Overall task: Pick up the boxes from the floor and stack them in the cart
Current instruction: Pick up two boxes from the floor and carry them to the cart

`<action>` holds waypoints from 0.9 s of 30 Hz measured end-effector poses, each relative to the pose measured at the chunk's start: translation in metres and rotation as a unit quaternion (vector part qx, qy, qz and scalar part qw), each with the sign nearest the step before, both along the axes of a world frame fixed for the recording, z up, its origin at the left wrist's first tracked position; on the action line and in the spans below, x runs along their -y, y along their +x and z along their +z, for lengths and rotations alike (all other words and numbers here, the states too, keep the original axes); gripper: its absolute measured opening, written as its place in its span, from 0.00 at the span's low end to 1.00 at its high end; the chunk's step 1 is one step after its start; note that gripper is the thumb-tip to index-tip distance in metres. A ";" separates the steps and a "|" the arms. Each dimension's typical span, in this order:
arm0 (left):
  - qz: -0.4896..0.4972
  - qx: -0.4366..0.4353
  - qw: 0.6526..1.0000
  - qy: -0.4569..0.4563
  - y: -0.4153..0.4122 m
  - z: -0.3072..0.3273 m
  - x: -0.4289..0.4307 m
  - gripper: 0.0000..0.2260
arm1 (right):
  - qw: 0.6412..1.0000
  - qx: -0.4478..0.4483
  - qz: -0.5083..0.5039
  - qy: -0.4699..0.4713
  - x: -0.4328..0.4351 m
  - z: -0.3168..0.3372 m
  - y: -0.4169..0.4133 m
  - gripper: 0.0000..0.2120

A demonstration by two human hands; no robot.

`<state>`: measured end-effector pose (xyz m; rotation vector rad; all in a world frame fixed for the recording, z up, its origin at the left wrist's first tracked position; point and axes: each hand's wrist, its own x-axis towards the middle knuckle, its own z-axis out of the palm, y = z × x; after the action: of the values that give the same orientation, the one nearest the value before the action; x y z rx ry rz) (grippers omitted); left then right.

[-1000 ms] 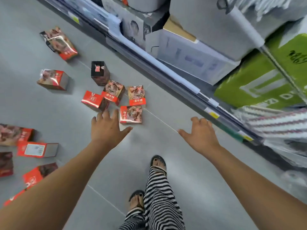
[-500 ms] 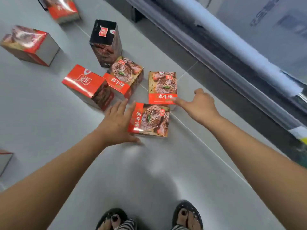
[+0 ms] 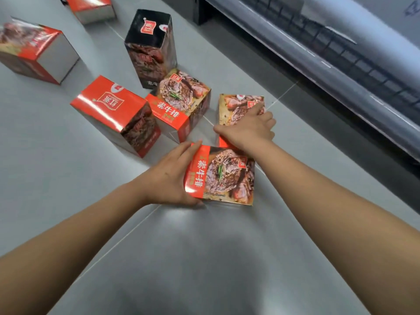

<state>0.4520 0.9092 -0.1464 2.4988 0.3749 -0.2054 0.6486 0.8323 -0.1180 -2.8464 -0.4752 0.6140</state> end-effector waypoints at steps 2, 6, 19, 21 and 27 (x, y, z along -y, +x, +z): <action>0.009 0.011 1.000 -0.012 -0.003 -0.001 0.000 0.62 | 1.000 0.018 0.003 0.016 0.003 -0.007 0.001 0.63; 0.021 0.010 0.999 -0.028 -0.016 0.002 -0.012 0.61 | 0.998 0.044 0.017 0.035 0.025 -0.012 0.018 0.61; -0.174 0.004 0.949 0.262 0.057 0.024 0.046 0.52 | 0.998 0.050 -0.006 0.037 0.075 -0.013 0.036 0.60; -0.137 0.030 0.963 0.229 0.059 0.026 0.045 0.46 | 0.998 0.052 -0.012 0.045 0.086 -0.012 0.036 0.59; 0.111 0.208 0.970 0.059 0.053 0.034 0.037 0.43 | 0.987 0.101 -0.048 0.118 0.106 -0.018 0.035 0.57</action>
<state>0.5051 0.8719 -0.1121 2.5059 0.4943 0.4371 0.6836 0.7263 -0.1356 -2.6963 -0.4089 0.2348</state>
